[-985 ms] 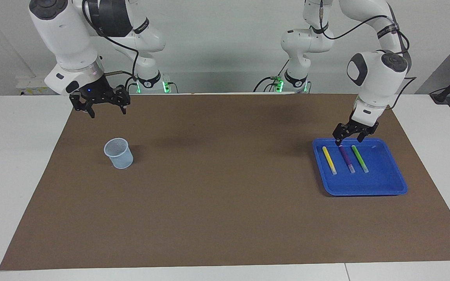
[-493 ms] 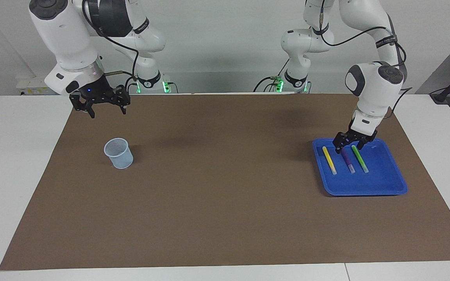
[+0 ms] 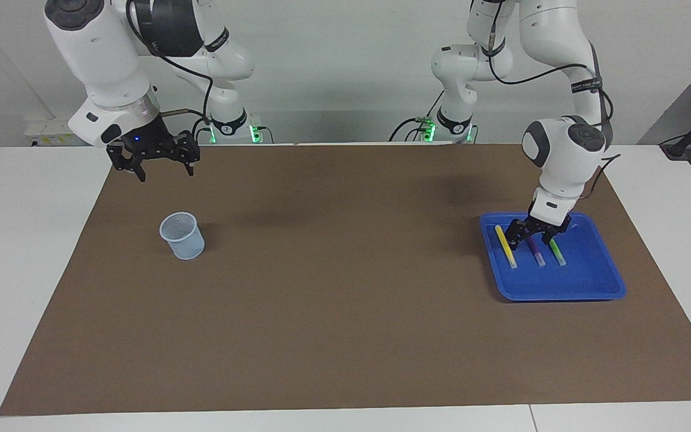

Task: Transfer and insert pens with both arms
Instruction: 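Lower the left gripper over the yellow pen in the blue tray, then grasp the yellow pen with the left gripper and lift it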

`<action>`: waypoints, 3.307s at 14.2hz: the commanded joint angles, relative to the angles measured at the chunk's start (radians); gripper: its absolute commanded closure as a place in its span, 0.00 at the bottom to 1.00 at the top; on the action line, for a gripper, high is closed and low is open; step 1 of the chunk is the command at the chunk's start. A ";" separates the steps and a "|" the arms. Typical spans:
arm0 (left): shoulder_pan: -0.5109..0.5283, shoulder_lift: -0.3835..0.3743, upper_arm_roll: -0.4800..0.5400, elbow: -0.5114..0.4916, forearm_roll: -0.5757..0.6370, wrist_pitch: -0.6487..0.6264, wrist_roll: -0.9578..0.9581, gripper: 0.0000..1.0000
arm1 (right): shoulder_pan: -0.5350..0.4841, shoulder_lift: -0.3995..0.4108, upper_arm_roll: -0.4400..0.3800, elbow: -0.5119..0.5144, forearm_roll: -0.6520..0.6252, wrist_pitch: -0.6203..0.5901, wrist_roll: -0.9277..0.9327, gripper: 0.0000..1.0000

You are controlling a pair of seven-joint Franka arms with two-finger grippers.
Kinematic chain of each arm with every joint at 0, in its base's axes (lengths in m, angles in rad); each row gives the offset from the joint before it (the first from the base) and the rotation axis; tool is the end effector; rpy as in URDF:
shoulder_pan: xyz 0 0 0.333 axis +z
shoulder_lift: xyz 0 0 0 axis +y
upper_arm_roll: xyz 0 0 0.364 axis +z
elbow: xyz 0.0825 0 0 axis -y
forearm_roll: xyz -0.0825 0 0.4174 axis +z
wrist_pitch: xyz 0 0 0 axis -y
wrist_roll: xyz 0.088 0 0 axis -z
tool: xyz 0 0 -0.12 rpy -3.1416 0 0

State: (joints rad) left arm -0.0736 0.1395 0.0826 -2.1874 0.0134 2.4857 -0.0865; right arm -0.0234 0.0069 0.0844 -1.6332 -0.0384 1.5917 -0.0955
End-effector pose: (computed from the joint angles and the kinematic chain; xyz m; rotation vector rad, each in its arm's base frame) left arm 0.5984 0.0047 0.3513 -3.1147 -0.1306 -0.2498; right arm 0.5884 0.0312 0.6258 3.0940 0.2453 -0.0761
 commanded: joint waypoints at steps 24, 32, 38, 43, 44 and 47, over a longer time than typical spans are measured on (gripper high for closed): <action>-0.029 0.092 0.000 -0.006 -0.001 0.027 -0.007 1.00 | -0.020 -0.016 0.009 -0.016 0.025 0.014 0.007 0.00; -0.018 0.089 0.000 0.092 -0.001 -0.134 -0.010 1.00 | -0.020 -0.016 0.009 -0.016 0.025 0.014 0.007 0.00; -0.017 0.072 0.000 0.233 -0.027 -0.342 -0.061 1.00 | -0.020 -0.016 0.009 -0.016 0.025 0.014 0.007 0.00; -0.015 0.003 0.003 0.296 -0.127 -0.445 -0.266 1.00 | -0.020 -0.016 0.009 -0.016 0.025 0.014 0.007 0.00; -0.015 -0.015 0.002 0.296 -0.153 -0.447 -0.322 1.00 | -0.020 -0.016 0.009 -0.016 0.025 0.014 0.007 0.00; -0.028 -0.038 -0.004 0.316 -0.179 -0.476 -0.459 1.00 | -0.020 -0.016 0.009 -0.016 0.025 0.014 0.007 0.00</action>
State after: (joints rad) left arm -0.0928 0.1185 0.0802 -1.8865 -0.1500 2.0522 -0.4616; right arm -0.0234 0.0069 0.0844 -1.6331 -0.0384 1.5917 -0.0955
